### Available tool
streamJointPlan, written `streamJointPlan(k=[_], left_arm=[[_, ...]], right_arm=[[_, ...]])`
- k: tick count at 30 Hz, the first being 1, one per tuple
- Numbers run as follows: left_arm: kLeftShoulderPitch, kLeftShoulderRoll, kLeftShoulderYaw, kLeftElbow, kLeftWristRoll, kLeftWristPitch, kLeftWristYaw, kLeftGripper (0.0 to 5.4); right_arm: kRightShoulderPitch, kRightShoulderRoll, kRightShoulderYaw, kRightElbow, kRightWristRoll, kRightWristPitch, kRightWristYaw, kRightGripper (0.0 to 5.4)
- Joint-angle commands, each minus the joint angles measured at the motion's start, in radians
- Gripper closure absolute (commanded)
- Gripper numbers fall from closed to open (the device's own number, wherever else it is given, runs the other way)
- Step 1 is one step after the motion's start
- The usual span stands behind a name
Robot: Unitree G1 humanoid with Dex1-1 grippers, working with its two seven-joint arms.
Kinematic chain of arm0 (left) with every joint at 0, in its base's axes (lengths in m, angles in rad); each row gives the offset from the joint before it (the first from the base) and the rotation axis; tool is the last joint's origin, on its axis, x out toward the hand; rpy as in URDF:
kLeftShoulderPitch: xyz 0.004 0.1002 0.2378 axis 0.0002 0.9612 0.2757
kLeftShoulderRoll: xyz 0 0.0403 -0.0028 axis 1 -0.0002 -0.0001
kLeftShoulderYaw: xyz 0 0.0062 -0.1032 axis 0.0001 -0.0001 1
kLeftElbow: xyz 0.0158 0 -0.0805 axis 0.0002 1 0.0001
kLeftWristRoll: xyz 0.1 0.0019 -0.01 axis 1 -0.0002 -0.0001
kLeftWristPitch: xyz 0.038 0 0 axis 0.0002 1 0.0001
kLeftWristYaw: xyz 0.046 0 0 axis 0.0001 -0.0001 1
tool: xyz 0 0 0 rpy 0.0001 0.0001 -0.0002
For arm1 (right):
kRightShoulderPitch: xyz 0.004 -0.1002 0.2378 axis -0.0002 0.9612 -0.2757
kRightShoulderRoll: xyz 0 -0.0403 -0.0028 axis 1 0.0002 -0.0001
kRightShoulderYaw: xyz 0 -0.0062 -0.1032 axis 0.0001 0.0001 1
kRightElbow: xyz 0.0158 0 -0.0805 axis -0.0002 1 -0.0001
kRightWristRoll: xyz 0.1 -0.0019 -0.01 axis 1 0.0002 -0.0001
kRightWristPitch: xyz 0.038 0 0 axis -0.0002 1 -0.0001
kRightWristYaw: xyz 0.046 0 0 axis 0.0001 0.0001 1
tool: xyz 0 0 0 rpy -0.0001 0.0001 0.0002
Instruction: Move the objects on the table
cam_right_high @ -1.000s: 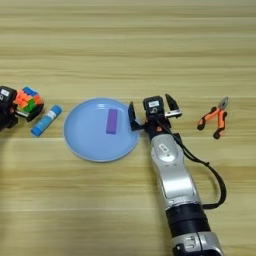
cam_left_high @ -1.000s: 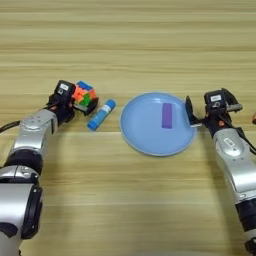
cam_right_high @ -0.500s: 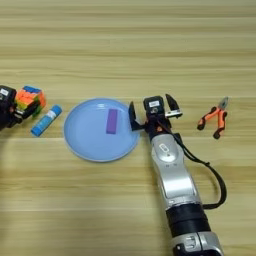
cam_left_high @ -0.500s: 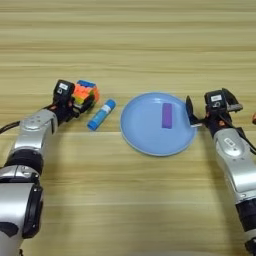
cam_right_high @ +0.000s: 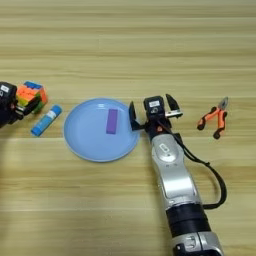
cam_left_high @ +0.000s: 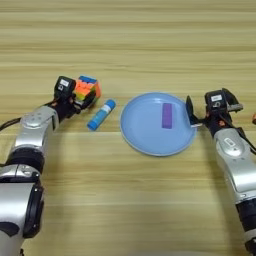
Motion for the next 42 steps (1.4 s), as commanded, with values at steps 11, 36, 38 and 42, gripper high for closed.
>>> streamJointPlan(k=[11, 36, 38, 42], left_arm=[[0.091, -0.006, -0.008, -0.3, -0.038, 0.121, -0.039, 2.09], [0.302, -0.051, -0.146, -0.766, -0.056, 0.328, -0.09, 2.09], [0.307, -0.055, -0.158, -0.782, -0.055, 0.335, -0.092, 2.09], [0.323, -0.065, -0.194, -0.81, -0.048, 0.34, -0.096, 2.09]], right_arm=[[-0.011, -0.002, -0.004, 0.001, 0.005, -0.006, 0.004, 0.0], [-0.009, -0.004, -0.009, -0.004, 0.005, -0.006, 0.006, 0.0], [-0.008, -0.004, -0.009, -0.005, 0.005, -0.005, 0.005, 0.0], [-0.008, -0.002, -0.008, -0.006, 0.005, -0.005, 0.004, 0.0]])
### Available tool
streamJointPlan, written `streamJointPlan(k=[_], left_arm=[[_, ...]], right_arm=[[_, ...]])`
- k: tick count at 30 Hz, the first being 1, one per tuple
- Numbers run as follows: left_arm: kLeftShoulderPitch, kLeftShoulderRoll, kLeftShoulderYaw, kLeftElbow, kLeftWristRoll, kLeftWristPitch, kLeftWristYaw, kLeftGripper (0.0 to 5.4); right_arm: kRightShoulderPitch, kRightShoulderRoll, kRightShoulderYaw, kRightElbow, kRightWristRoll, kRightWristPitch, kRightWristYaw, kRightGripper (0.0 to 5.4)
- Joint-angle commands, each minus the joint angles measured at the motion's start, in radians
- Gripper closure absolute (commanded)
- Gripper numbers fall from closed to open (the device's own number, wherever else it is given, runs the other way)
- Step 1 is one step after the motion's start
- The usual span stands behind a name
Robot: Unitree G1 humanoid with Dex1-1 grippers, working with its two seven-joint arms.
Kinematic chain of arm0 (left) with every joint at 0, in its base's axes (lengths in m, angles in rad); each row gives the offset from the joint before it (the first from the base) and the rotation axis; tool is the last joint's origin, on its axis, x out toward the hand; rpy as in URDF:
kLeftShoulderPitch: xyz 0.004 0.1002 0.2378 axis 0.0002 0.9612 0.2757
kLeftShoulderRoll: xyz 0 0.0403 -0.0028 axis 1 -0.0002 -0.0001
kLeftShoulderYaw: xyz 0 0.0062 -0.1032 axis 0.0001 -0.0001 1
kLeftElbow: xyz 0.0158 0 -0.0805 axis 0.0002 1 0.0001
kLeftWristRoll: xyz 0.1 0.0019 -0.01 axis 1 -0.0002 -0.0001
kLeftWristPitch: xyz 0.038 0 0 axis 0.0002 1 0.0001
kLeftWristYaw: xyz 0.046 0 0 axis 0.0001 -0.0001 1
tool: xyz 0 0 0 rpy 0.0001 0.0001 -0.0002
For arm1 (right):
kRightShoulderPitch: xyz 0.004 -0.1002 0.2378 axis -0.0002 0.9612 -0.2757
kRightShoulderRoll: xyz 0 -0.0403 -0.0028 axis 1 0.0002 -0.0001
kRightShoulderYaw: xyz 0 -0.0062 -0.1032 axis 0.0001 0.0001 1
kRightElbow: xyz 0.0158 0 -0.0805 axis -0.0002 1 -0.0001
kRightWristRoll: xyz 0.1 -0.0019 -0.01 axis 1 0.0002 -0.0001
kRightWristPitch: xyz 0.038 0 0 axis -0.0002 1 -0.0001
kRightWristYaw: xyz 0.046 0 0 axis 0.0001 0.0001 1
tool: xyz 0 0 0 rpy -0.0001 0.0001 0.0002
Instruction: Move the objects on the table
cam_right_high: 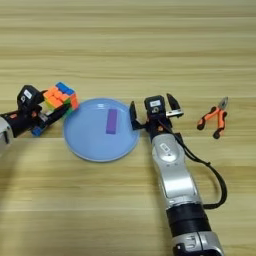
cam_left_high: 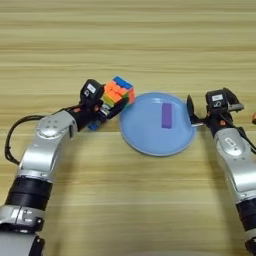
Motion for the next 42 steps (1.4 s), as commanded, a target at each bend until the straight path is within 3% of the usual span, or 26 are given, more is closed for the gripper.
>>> streamJointPlan(k=[1, 17, 42], left_arm=[[0.023, -0.01, -0.039, -0.037, 0.003, 0.022, -0.008, 2.09], [0.069, -0.037, -0.146, -0.067, 0.031, 0.03, -0.01, 2.09], [0.024, -0.055, -0.17, 0.053, 0.066, 0.013, 0.005, 2.09]], right_arm=[[-0.007, -0.002, -0.003, -0.006, 0.005, -0.003, 0.004, 0.0], [-0.005, -0.001, -0.005, -0.01, 0.006, -0.002, 0.002, 0.0], [-0.01, 0.004, -0.004, -0.008, 0.006, -0.001, -0.001, 0.0]])
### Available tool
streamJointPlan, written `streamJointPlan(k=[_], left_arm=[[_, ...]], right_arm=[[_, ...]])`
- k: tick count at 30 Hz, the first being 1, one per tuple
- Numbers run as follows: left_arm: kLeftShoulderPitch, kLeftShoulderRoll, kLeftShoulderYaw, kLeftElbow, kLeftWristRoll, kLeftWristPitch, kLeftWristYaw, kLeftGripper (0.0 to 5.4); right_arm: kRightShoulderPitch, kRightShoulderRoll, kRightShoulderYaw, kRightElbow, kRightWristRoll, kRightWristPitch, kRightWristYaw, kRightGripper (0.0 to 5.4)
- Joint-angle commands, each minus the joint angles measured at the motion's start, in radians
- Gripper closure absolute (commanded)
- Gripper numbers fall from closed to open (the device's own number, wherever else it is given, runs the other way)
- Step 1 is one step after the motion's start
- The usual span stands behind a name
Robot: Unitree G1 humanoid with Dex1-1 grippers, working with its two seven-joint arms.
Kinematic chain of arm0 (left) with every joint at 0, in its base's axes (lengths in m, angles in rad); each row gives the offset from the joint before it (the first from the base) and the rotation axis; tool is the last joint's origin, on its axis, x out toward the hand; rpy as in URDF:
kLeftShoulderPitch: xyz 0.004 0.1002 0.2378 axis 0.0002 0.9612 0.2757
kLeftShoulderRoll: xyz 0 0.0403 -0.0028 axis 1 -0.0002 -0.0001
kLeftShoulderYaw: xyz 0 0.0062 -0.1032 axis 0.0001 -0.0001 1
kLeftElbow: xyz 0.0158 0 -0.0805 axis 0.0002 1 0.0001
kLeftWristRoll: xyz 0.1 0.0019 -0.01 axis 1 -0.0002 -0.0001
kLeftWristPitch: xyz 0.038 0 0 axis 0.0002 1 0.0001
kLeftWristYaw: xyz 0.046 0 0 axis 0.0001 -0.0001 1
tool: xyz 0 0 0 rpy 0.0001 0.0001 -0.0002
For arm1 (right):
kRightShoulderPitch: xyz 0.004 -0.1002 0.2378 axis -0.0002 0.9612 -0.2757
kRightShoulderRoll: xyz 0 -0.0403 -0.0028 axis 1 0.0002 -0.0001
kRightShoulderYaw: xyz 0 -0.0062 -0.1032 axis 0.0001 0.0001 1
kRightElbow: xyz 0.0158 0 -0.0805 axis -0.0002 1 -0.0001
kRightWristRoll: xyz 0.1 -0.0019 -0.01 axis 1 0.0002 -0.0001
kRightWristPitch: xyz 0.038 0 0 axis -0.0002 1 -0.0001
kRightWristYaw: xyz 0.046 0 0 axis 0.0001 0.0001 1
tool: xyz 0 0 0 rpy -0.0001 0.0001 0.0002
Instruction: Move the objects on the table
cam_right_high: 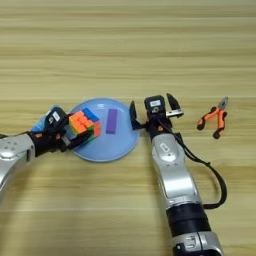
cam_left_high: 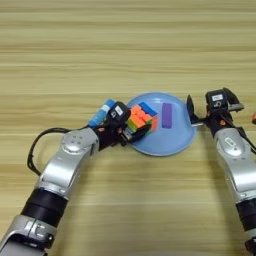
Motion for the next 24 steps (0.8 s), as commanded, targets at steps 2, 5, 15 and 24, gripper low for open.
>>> streamJointPlan(k=[2, 5, 15, 24], left_arm=[[-0.03, -0.008, -0.005, 0.024, 0.017, -0.004, 0.007, 2.09], [-0.032, -0.008, -0.006, 0.027, 0.021, -0.005, 0.007, 1.69], [-0.036, -0.009, -0.004, 0.033, 0.026, -0.004, 0.008, 0.73], [-0.038, -0.009, 0.001, 0.026, 0.025, -0.002, 0.012, 0.01]], right_arm=[[-0.01, 0.003, -0.003, -0.008, 0.005, 0.0, 0.0, 0.0], [-0.01, 0.003, -0.002, -0.008, 0.005, 0.0, 0.0, 0.0], [-0.01, 0.005, -0.001, -0.006, 0.004, 0.0, -0.001, 0.0], [-0.008, 0.002, -0.002, -0.007, 0.004, -0.002, 0.0, 0.0]])
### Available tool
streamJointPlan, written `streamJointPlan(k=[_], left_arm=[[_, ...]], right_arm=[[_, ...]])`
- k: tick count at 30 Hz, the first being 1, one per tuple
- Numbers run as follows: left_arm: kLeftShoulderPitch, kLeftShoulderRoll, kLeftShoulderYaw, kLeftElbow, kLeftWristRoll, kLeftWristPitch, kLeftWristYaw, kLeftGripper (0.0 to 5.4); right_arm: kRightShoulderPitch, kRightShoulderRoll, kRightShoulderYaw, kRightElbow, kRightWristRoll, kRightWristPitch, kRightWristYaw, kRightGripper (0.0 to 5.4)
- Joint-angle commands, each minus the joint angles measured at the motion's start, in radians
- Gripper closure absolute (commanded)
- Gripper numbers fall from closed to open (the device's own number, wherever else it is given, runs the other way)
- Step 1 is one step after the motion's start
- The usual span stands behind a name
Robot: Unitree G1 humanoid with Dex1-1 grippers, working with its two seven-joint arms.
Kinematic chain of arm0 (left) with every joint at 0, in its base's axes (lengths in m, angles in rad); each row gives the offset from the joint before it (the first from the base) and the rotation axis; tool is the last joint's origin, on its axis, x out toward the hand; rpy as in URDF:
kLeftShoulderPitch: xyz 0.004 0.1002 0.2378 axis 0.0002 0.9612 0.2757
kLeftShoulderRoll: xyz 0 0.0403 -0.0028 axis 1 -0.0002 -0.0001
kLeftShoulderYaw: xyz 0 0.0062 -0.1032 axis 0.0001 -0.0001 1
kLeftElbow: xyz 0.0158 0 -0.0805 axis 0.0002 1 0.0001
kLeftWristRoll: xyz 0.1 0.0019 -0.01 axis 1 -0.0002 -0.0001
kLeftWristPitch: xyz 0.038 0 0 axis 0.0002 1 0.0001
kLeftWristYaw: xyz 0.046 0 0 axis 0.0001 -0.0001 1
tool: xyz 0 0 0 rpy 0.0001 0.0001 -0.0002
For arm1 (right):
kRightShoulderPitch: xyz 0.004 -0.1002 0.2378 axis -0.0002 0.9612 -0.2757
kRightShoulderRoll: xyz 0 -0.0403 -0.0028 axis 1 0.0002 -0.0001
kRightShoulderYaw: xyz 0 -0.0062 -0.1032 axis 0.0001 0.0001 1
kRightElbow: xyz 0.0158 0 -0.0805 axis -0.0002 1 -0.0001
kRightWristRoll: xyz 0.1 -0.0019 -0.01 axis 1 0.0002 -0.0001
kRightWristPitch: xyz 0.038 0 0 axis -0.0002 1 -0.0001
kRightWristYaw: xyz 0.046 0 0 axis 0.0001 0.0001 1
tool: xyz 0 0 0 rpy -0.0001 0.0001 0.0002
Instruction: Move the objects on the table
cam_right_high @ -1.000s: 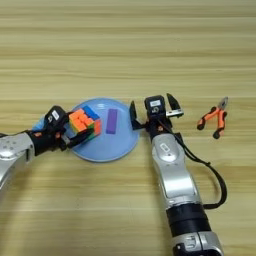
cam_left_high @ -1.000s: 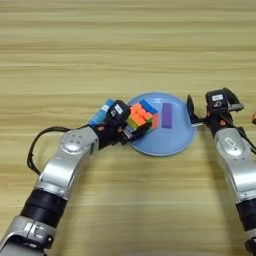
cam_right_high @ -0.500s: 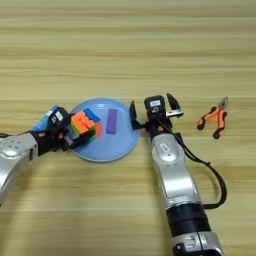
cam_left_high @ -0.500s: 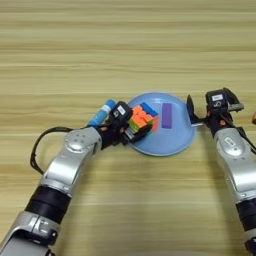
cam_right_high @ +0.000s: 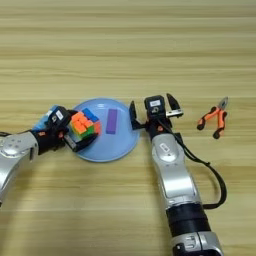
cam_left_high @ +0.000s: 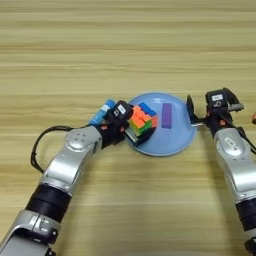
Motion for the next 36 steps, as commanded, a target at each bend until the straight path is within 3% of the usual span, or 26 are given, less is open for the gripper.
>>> streamJointPlan(k=[1, 29, 36], left_arm=[[-0.013, 0.004, 0.001, -0.001, 0.013, -0.002, 0.005, 0.01], [-0.025, 0.021, 0.078, -0.127, -0.034, 0.051, 0.003, 0.01], [-0.037, 0.051, 0.121, -0.167, -0.054, 0.07, 0.012, 0.01]], right_arm=[[-0.008, 0.001, -0.002, -0.006, 0.005, -0.002, 0.002, 0.0], [-0.007, -0.002, -0.004, -0.004, 0.006, -0.004, 0.005, 0.0], [-0.005, -0.002, -0.004, -0.005, 0.006, -0.004, 0.004, 0.0]])
